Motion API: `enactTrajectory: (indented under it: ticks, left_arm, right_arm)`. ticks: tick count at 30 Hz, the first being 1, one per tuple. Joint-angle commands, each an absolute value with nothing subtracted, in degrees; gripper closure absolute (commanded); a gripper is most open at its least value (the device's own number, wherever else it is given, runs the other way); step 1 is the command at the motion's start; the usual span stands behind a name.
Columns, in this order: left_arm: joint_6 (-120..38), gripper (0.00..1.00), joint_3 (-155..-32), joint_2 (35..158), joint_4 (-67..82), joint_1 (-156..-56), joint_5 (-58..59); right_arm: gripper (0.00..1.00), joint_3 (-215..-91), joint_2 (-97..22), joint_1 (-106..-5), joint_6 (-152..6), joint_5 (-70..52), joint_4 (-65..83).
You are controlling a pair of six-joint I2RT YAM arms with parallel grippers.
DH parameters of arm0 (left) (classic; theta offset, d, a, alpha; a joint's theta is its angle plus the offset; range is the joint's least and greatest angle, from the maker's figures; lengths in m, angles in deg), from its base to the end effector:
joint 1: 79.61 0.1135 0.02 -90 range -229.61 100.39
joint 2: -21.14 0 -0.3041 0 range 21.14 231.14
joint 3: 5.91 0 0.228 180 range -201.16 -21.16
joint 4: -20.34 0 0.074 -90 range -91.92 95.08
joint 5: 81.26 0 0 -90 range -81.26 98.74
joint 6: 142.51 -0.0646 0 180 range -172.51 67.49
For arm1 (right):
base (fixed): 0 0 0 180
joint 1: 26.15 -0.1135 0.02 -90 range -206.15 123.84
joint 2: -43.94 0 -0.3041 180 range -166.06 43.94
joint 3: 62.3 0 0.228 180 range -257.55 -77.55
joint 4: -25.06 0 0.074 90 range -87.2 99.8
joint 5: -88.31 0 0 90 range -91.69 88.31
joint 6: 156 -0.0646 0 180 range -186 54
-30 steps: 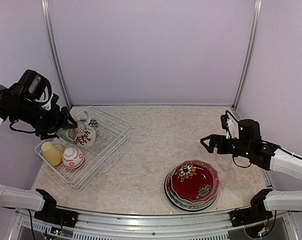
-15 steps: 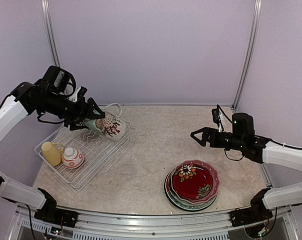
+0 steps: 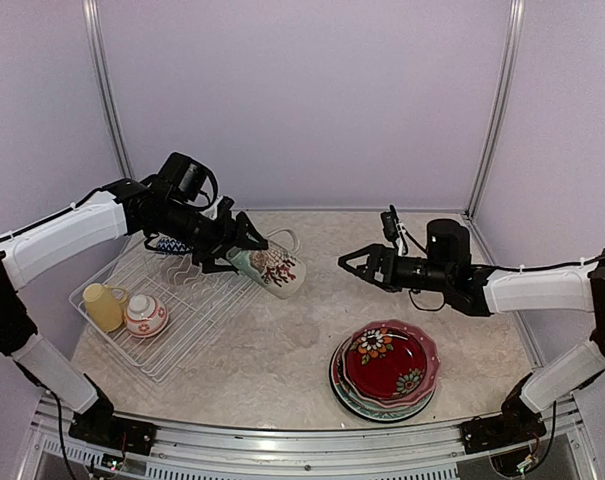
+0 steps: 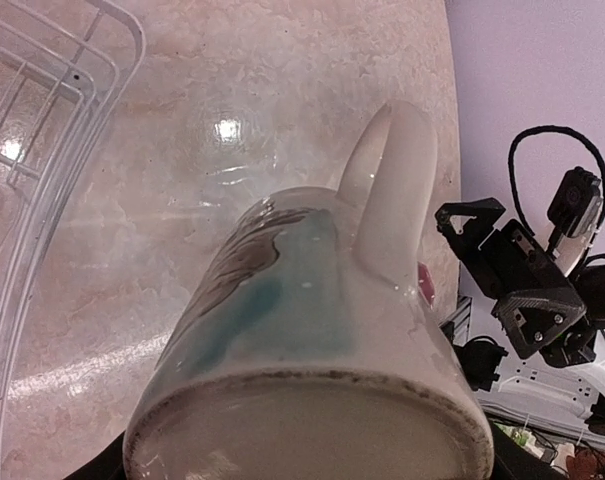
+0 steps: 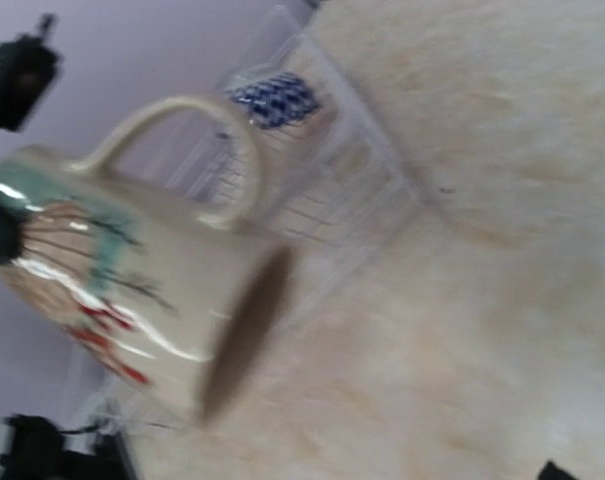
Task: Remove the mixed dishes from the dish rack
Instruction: Pass from the left arm to the right
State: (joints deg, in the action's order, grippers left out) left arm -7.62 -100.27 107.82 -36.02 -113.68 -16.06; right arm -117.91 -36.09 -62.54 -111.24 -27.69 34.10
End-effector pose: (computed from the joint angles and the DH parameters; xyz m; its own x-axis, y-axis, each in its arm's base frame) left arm 0.2465 -0.1994 0.3479 -0.9616 -0.1231 -0.2454 0.0838 0.7198 -0.6892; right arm 0.2265 0.2021 0.2837 -0.7706 0.2249 -0.5964 -0.4635 0.4446 0.7665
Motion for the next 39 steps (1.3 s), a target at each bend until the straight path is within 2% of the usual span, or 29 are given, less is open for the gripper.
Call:
enactTrajectory:
  ticks: [1, 12, 14, 17, 24, 30, 33, 34, 37, 39]
  left_arm:
    - [-5.3, 0.93, -104.23, 109.57, -23.74, -114.33, -22.14]
    - [1.12, 0.94, -102.65, 113.74, -8.37, -116.0, -30.29]
    - [1.69, 0.94, -102.33, 114.46, -5.91, -116.66, -31.62]
    - [2.17, 0.94, -101.47, 115.73, -1.6, -117.54, -33.89]
    - [4.17, 0.94, -98.48, 116.92, 8.07, -120.03, -36.2]
    - [7.1, 0.93, -94.11, 116.13, 15.92, -120.75, -35.77]
    - [7.75, 0.93, -93.29, 115.98, 17.18, -120.75, -35.88]
    - [7.85, 0.93, -93.17, 116.11, 17.28, -120.75, -36.0]
    - [7.69, 0.87, -92.53, 116.26, 17.59, -120.75, -36.27]
    - [7.25, 0.77, -91.76, 116.12, 17.72, -120.7, -35.94]
  right_arm:
    - [0.0, -120.25, -41.35, -64.4, -119.86, -32.13, 47.47]
    - [0.01, -122.46, -49.58, -65.66, -129.55, -37.23, 63.02]
    - [0.05, -122.38, -50.17, -65.68, -131.14, -38.04, 66.09]
    - [0.21, -121.81, -50.81, -65.68, -133.98, -38.92, 71.77]
    - [0.4, -119.32, -51.69, -65.63, -138.08, -38.85, 81.24]
    - [0.63, -117.19, -50.05, -65.7, -138.2, -37.12, 84.75]
    - [0.79, -116.14, -48.64, -65.64, -137.37, -36.01, 85.07]
    - [0.87, -115.92, -48.22, -65.7, -136.95, -35.66, 85.13]
    - [1.0, -115.59, -47.32, -65.62, -136.02, -35.31, 84.67]
    - [1.0, -115.76, -46.71, -65.47, -135.47, -35.52, 83.93]
